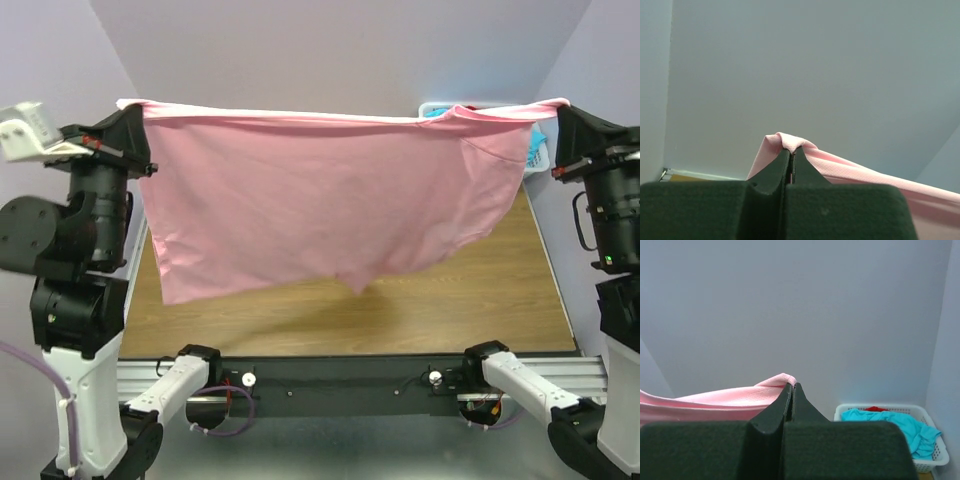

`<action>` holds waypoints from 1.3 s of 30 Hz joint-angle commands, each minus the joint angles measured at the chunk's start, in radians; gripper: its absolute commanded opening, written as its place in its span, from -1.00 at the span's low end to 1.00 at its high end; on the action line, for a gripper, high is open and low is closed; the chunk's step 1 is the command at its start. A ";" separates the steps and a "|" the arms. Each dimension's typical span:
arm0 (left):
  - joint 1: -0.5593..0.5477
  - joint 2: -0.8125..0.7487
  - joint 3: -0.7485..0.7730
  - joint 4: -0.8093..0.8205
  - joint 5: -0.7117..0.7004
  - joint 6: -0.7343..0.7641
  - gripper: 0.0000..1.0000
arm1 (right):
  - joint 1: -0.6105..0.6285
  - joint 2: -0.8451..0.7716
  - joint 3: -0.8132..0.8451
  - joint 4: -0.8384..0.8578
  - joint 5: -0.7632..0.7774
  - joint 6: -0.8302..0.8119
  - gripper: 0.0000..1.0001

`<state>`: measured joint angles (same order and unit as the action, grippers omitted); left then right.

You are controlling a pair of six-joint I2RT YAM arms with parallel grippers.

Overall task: Fold and stack the t-shirts
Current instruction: Flatten the tshirt out, then fold the tshirt

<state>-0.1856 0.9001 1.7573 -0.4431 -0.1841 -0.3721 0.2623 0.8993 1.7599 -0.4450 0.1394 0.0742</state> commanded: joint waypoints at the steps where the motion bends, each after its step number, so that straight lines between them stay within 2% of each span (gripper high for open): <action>1: 0.006 0.065 -0.089 0.012 0.021 0.041 -1.00 | -0.006 0.076 -0.005 -0.032 0.065 -0.065 -0.99; 3: 0.006 0.083 -0.157 0.055 0.032 0.033 -1.00 | -0.006 0.122 -0.033 -0.031 0.068 -0.096 -0.99; 7: 0.008 0.160 -0.390 0.148 0.046 0.007 -1.00 | -0.008 0.223 -0.160 -0.024 0.086 -0.099 -0.99; 9: 0.008 0.206 -0.447 0.188 0.057 -0.008 -1.00 | -0.006 0.272 -0.223 0.017 0.103 -0.099 -0.99; 12: 0.011 0.339 -0.521 0.256 0.019 -0.014 -1.00 | -0.006 0.375 -0.354 0.139 0.127 -0.108 -0.99; 13: 0.017 0.426 -0.527 0.267 0.011 -0.014 -1.00 | -0.006 0.444 -0.375 0.169 0.134 -0.109 -0.99; 15: 0.021 0.526 -0.509 0.285 -0.009 -0.014 -1.00 | -0.009 0.522 -0.399 0.238 0.134 -0.105 -0.99; 16: 0.024 0.633 -0.492 0.285 -0.012 -0.010 -1.00 | -0.009 0.558 -0.402 0.259 0.132 -0.100 -0.99; 21: 0.038 0.978 -0.339 0.282 -0.005 0.016 -1.00 | -0.020 0.809 -0.364 0.357 0.098 -0.077 -0.99; 24: 0.047 1.104 -0.277 0.281 0.014 0.021 -1.00 | -0.026 0.927 -0.329 0.367 0.088 -0.039 -0.99; 30: 0.063 1.189 -0.217 0.267 0.025 0.035 -1.00 | -0.038 0.995 -0.335 0.367 0.075 -0.028 -0.99; 39: 0.087 1.142 -0.255 0.258 0.002 0.059 -1.00 | -0.048 0.847 -0.482 0.365 0.051 0.019 -0.99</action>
<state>-0.1150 2.0983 1.5105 -0.1818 -0.1638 -0.3378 0.2222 1.8389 1.3445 -0.1043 0.2146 0.0528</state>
